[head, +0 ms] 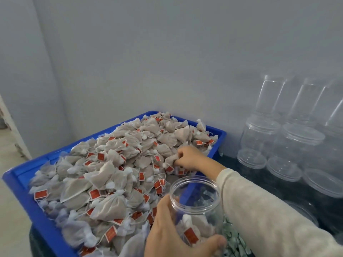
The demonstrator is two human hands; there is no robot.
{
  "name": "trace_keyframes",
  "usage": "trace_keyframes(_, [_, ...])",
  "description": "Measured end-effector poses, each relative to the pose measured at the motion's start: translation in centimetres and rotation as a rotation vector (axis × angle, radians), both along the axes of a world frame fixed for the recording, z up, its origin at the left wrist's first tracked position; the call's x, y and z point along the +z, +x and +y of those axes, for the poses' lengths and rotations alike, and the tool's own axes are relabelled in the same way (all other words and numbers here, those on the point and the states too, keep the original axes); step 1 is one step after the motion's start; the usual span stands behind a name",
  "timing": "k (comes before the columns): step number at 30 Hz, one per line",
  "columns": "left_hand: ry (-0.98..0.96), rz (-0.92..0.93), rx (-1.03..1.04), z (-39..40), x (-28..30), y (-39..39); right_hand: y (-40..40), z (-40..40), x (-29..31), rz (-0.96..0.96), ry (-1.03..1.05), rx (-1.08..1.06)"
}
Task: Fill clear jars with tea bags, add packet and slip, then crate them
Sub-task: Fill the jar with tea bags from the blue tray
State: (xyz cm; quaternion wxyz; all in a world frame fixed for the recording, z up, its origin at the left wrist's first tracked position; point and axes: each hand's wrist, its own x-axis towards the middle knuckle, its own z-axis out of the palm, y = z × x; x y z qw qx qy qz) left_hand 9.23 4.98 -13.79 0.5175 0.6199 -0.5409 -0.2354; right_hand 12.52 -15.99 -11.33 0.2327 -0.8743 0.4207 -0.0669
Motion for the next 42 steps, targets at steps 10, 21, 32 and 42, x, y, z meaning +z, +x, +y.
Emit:
trace_keyframes(10, [0.032,0.046,0.123,3.3,0.1,4.5,-8.5,4.7,4.6,-0.606,0.227,0.017])
trace_keyframes(21, [0.040,-0.048,0.117,3.6,-0.1,4.3,-12.2,12.1,10.0,-0.617,0.233,0.058])
trace_keyframes(32, [0.075,-0.108,0.121,3.6,-0.3,4.0,-10.2,15.8,9.8,0.155,-0.369,0.156])
trace_keyframes(42, [0.021,-0.170,0.124,3.7,-0.7,3.8,-6.2,15.0,8.4,0.788,-0.378,0.321])
